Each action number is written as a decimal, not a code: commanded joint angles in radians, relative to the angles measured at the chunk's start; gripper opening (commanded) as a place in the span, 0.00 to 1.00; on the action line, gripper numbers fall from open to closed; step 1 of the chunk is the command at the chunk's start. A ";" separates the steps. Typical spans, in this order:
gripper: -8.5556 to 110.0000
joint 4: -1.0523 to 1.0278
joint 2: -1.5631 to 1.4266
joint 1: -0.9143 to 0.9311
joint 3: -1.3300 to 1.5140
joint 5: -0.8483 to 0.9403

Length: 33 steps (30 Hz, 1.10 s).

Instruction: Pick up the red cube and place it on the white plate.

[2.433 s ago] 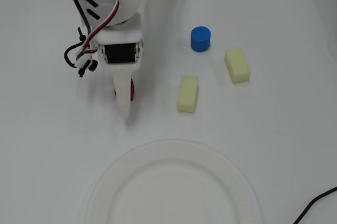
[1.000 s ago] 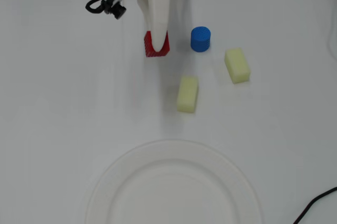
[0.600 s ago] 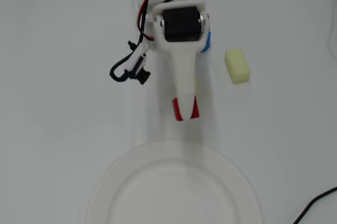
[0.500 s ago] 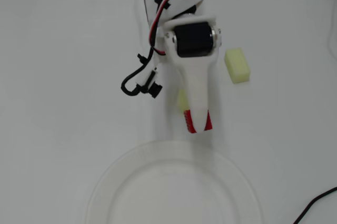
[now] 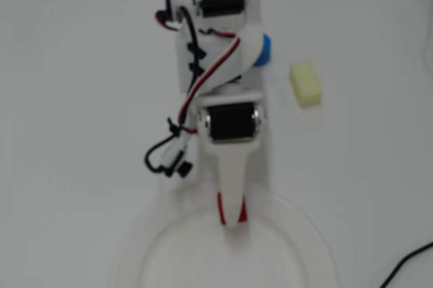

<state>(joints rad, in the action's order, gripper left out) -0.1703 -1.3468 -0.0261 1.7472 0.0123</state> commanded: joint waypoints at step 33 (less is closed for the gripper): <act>0.53 -1.089 -0.534 0.005 -0.206 -0.089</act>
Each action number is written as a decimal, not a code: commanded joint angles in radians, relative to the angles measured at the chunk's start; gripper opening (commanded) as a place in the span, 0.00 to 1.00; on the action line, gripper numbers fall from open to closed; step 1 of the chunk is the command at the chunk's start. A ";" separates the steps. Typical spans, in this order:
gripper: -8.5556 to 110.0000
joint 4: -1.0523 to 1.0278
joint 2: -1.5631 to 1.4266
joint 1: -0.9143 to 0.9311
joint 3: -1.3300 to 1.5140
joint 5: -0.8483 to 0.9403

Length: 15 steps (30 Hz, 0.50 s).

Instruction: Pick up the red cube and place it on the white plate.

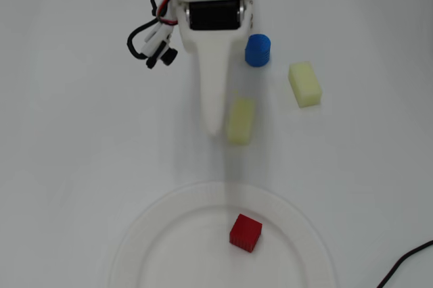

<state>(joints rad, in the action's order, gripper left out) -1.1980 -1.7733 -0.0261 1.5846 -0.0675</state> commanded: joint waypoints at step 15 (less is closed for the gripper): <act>0.53 -0.331 -0.482 0.003 0.127 0.032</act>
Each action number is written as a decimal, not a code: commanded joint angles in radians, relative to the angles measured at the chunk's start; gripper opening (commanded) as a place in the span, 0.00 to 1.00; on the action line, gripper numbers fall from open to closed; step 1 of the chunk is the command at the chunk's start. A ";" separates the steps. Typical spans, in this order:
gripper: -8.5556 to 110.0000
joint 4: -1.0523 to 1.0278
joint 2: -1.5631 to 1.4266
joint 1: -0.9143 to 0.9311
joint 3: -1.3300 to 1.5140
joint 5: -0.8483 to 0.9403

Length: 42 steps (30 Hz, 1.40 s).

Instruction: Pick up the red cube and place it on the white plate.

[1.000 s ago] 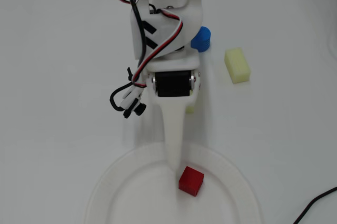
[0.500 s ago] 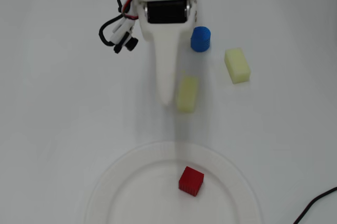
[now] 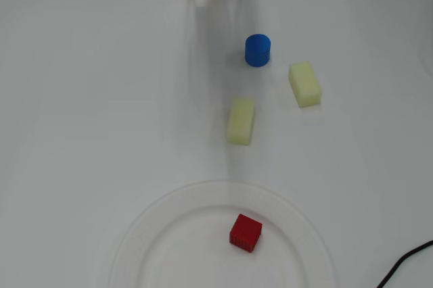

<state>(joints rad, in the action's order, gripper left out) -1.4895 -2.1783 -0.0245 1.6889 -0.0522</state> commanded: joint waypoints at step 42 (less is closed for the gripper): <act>0.07 0.278 -1.266 0.063 1.546 0.077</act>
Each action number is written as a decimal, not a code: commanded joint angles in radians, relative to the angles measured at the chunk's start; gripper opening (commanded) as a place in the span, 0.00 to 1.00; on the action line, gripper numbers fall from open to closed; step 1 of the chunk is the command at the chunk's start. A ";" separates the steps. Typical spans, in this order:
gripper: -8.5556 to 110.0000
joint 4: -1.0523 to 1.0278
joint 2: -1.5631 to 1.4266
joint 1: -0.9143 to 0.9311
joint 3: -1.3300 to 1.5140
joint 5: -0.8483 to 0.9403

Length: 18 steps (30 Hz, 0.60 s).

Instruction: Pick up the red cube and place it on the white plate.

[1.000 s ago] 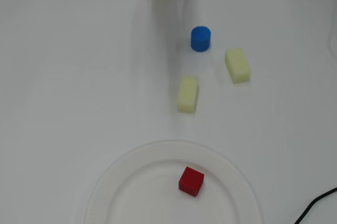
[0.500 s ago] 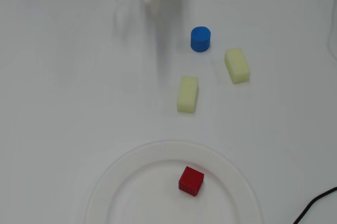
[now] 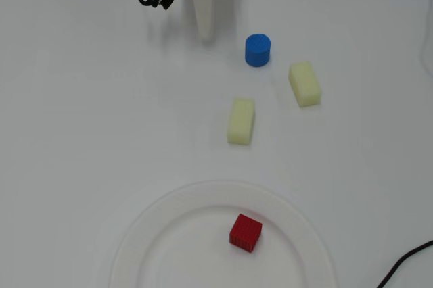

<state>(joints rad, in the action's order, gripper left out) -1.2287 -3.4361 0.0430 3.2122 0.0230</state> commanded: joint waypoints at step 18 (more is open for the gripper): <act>0.10 0.015 -0.008 -0.002 0.023 -0.014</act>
<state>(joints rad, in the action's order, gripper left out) -1.2257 -3.4361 0.0430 3.2275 0.0138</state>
